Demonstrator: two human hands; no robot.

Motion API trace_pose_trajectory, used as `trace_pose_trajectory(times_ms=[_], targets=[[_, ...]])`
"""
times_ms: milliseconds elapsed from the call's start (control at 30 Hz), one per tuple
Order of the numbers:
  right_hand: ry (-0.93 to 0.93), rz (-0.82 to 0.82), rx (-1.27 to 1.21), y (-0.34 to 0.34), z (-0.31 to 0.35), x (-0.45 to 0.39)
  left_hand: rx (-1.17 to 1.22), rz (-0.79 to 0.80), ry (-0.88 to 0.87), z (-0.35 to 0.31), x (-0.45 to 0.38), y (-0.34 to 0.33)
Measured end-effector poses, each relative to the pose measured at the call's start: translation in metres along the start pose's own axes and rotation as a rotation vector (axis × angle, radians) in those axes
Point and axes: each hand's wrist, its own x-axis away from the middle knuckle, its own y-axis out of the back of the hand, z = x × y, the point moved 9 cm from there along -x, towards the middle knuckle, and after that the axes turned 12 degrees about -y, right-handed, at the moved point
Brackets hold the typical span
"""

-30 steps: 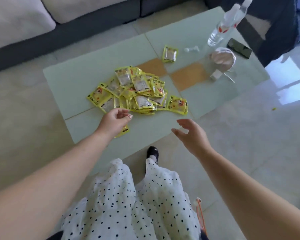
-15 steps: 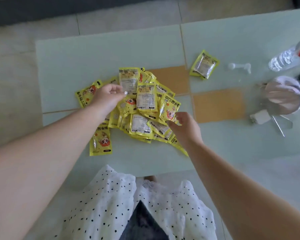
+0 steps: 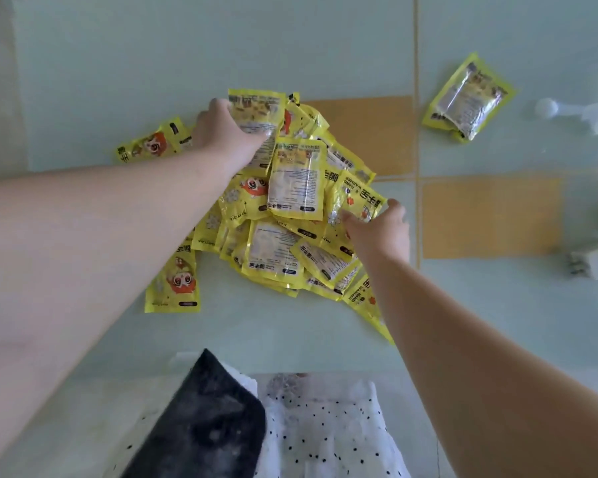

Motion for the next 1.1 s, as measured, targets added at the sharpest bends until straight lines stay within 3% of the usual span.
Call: trace_pose_trajectory(times_ms=[200, 467, 600, 800, 967, 1100], targets=[[0.012, -0.012, 0.034, -0.013, 0.006, -0.007, -0.049, -0.104, 0.038, -0.005, -0.005, -0.006], [0.042, 0.038, -0.314, 0.013, 0.005, -0.004, 0.217, -0.202, -0.015, -0.007, 0.004, 0.021], [0.045, 0.035, -0.394, 0.046, 0.011, -0.004, 0.351, -0.046, 0.156, -0.006, 0.027, 0.011], [0.078, -0.091, -0.459, 0.110, 0.034, -0.029, 0.312, 0.097, 0.255, -0.020, 0.061, -0.019], [0.066, -0.171, -0.521, 0.144, 0.056, -0.067, 0.156, 0.151, 0.266, -0.037, 0.060, -0.038], [0.026, -0.141, -0.510, 0.141, 0.070, -0.095, 0.055, 0.177, 0.225, -0.040, 0.058, -0.050]])
